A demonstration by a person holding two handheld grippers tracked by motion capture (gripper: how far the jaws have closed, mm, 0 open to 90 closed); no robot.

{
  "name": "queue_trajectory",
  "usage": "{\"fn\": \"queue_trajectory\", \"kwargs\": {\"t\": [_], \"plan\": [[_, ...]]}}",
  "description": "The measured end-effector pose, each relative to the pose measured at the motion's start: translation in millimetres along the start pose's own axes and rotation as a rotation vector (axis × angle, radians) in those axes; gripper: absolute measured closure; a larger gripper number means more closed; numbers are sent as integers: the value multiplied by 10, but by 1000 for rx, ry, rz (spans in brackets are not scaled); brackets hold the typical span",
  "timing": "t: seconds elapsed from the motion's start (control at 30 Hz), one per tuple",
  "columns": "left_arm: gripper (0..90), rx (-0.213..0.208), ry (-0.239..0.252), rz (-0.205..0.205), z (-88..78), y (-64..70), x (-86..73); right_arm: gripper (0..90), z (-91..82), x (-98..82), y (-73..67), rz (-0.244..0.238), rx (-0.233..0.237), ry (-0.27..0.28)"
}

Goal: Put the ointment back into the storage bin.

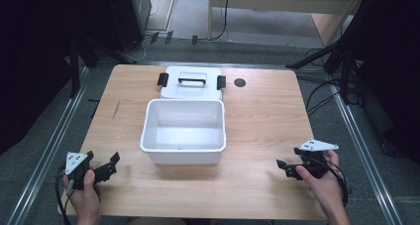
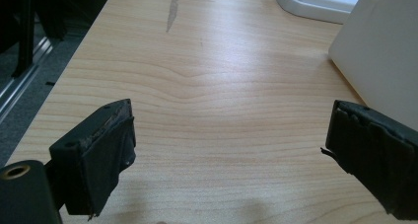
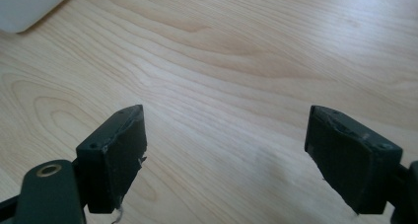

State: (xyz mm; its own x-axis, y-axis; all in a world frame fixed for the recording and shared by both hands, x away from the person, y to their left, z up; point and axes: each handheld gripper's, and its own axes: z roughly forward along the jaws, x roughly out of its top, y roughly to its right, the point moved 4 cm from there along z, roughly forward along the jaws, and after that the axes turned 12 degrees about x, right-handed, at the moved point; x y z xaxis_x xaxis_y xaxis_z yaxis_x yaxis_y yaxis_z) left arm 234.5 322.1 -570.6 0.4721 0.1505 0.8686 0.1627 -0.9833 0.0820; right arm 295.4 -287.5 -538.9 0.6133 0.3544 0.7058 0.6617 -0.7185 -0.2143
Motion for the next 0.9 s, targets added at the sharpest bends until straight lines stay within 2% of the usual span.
{"fn": "queue_trajectory", "kwargs": {"t": [0.03,0.2,0.23,0.27,0.37,0.4,0.5,0.7,0.9], "plan": [[53,0,0,1,0,0,0,165,-35,-68,38,20,-8,19],[54,3,1,4,-1,2,0,168,-114,-194,110,42,-27,64],[54,3,1,4,-1,2,0,176,-155,-253,145,52,-37,94],[54,3,1,4,-1,2,0,176,-155,-253,145,52,-37,94],[54,4,1,5,-2,4,-1,177,-228,-370,200,80,-43,142],[54,4,1,5,-2,4,-1,177,-228,-370,200,80,-43,142],[54,5,1,5,-2,4,-1,177,-287,-463,236,94,-62,189],[54,5,0,8,-1,8,0,177,-302,-565,251,116,-76,231],[54,6,-8,15,10,15,0,178,-273,-604,249,132,-68,266]]}}
